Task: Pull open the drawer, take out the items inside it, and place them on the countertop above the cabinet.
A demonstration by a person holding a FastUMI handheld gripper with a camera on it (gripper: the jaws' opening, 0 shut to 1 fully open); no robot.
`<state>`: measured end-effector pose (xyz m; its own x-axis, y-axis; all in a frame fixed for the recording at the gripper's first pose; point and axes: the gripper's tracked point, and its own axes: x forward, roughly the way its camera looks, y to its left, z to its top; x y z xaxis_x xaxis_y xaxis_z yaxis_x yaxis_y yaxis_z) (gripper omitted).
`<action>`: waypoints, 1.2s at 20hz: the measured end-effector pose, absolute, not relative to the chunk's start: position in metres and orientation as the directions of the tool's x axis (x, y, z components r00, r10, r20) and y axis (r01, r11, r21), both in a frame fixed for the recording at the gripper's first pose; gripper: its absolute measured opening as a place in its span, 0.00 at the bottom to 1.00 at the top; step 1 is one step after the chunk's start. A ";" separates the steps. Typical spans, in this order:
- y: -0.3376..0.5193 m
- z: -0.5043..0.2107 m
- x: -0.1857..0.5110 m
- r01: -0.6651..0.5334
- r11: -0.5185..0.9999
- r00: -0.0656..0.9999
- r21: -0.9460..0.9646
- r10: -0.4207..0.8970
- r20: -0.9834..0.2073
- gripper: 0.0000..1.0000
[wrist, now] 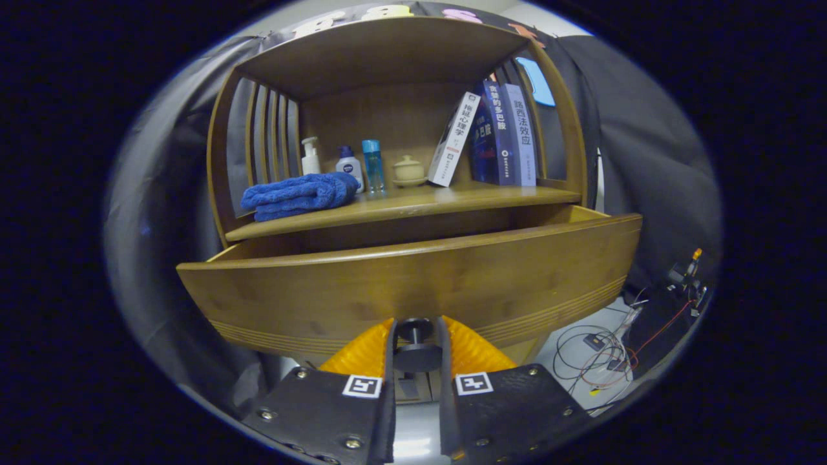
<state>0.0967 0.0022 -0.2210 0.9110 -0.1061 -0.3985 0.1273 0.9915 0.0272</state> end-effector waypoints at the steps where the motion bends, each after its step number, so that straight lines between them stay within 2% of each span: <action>1: 0.002 -0.221 0.089 0.128 0.992 0.909 0.014 -0.112 -0.402 0.27; 10: 0.000 -0.220 0.032 0.203 0.979 0.881 -0.012 -0.188 -0.433 0.28; 11: 0.000 -0.214 0.026 0.214 0.977 0.885 -0.004 -0.196 -0.423 0.27; 12: 0.009 -0.194 0.021 0.183 0.982 0.920 0.041 -0.156 -0.360 0.27; 13: 0.006 -0.178 0.023 0.181 0.983 0.929 0.035 -0.159 -0.334 0.14; 14: -0.012 -0.171 0.009 0.229 0.973 0.929 0.017 -0.213 -0.302 0.01; 15: -0.025 -0.161 -0.015 0.258 0.966 0.932 0.028 -0.241 -0.272 0.01; 18: -0.047 -0.144 -0.029 0.329 0.942 0.929 0.073 -0.308 -0.205 0.03; 24: -0.040 -0.136 -0.031 0.321 0.947 0.918 -0.008 -0.313 -0.243 0.03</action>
